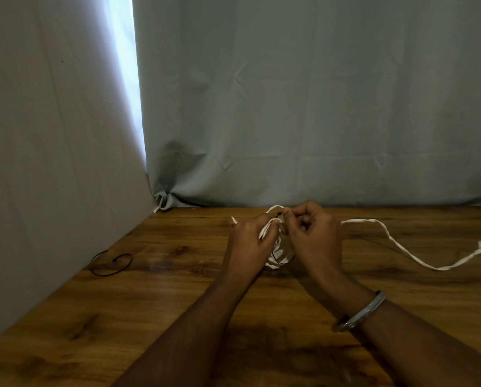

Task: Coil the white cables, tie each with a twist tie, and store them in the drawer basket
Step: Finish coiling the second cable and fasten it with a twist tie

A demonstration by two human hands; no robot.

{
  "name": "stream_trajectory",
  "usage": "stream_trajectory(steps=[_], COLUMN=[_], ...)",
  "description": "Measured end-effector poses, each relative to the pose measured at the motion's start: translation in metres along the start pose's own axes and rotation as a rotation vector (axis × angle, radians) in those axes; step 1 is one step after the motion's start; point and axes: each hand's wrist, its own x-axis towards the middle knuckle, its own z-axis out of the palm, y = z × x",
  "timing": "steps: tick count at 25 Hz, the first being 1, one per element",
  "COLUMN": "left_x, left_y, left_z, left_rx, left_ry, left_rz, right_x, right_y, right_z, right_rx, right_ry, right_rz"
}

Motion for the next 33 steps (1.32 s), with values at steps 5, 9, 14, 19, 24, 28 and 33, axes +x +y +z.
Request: stream_trajectory(steps=[5,9,14,19,24,28,33], left_x=[0.0004,-0.0001,0.0003,0.0005,0.0004,0.001,0.0008], left_y=[-0.003,-0.0017,-0.0024,-0.0014,0.0016,-0.0004,0.0028], left_z=[0.0004,0.0009,0.0008,0.001,-0.0003,0.0,-0.0011], left_rx=[0.003,-0.001,0.006,0.004,0.01,0.02,0.024], left_ry=[0.012,0.004,0.006,-0.005,-0.006,0.004,0.011], left_rz=[-0.02,-0.01,-0.007,0.003,0.014,0.015,0.016], right_x=[0.0005,-0.0002,0.0001,-0.0004,-0.0006,-0.0015,-0.0015], right_y=[-0.0031,-0.0054,-0.0049,-0.007,-0.0067,-0.007,-0.007], right_z=[0.0006,0.0003,0.0008,-0.0006,0.0001,-0.0005,-0.0005], right_rx=[0.009,0.002,-0.006,-0.016,-0.023,-0.021,0.005], right_ry=[0.036,0.067,0.065,0.077,0.061,0.045,0.051], right_rz=[0.0,-0.019,-0.02,-0.01,0.008,-0.003,0.0])
